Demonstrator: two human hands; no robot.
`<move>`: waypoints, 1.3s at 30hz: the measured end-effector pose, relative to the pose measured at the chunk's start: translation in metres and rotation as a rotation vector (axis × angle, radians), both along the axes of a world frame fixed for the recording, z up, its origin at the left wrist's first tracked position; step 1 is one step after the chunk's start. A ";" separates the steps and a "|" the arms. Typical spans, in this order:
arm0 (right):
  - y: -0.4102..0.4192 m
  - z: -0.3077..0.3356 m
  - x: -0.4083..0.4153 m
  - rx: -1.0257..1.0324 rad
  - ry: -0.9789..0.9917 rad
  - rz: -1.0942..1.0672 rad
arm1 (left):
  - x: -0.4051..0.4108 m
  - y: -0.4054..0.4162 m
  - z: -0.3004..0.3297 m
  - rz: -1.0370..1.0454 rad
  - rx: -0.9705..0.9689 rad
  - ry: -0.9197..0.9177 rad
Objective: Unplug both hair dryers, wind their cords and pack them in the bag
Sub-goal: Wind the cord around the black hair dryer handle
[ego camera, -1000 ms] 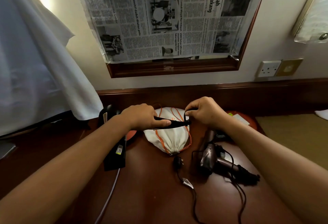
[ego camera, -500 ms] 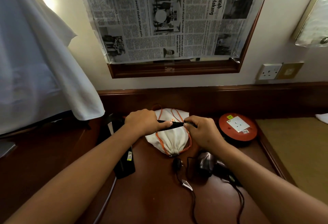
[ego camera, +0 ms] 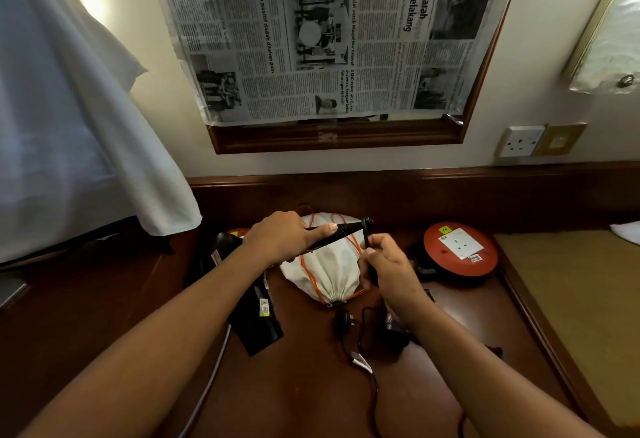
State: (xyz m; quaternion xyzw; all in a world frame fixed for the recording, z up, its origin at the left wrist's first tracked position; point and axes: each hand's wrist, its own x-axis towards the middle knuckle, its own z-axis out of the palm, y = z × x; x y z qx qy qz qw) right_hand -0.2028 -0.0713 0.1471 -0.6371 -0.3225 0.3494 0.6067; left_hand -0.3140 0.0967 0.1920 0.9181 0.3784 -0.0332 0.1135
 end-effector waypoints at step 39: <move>0.017 0.049 0.073 -0.435 -0.094 0.521 | -0.019 -0.003 0.024 -0.395 -0.110 0.058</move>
